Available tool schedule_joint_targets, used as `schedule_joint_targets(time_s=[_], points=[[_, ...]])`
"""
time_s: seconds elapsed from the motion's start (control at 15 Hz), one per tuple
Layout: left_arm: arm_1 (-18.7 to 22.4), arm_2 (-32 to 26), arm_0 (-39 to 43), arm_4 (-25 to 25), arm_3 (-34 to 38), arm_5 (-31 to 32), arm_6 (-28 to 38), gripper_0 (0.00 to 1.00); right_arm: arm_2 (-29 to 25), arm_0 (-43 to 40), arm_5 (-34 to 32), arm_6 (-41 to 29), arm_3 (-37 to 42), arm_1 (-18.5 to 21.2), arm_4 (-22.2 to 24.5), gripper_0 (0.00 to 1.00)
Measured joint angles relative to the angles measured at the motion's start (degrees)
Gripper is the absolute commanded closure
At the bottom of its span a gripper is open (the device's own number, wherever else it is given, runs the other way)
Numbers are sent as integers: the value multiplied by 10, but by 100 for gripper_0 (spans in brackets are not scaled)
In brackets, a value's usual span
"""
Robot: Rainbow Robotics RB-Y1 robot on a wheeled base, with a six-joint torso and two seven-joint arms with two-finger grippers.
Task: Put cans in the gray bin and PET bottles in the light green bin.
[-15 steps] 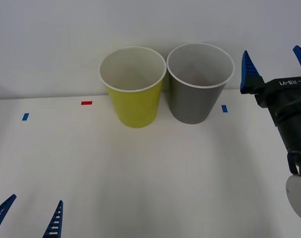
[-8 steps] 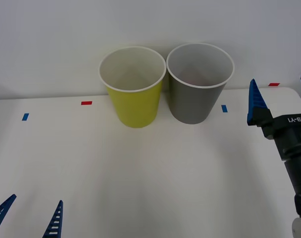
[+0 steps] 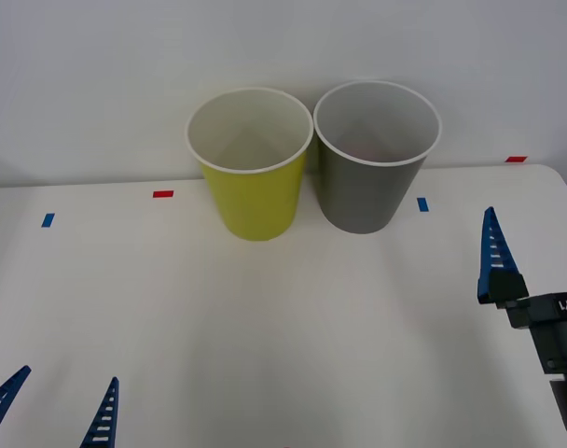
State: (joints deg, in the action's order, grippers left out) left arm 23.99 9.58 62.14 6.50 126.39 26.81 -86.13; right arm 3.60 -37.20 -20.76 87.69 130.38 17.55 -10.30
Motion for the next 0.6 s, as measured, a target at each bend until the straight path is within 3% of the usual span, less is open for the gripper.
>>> schedule_joint_targets(time_s=[0.13, 0.6], points=[[0, 0, 0, 0, 0, 0, 0, 0, 2, -21, -45, 5, -37, 5, 7, 0], [0, 0, 0, 0, 0, 0, 0, 0, 17, -136, -55, 0, -40, 13, -5, 0]])
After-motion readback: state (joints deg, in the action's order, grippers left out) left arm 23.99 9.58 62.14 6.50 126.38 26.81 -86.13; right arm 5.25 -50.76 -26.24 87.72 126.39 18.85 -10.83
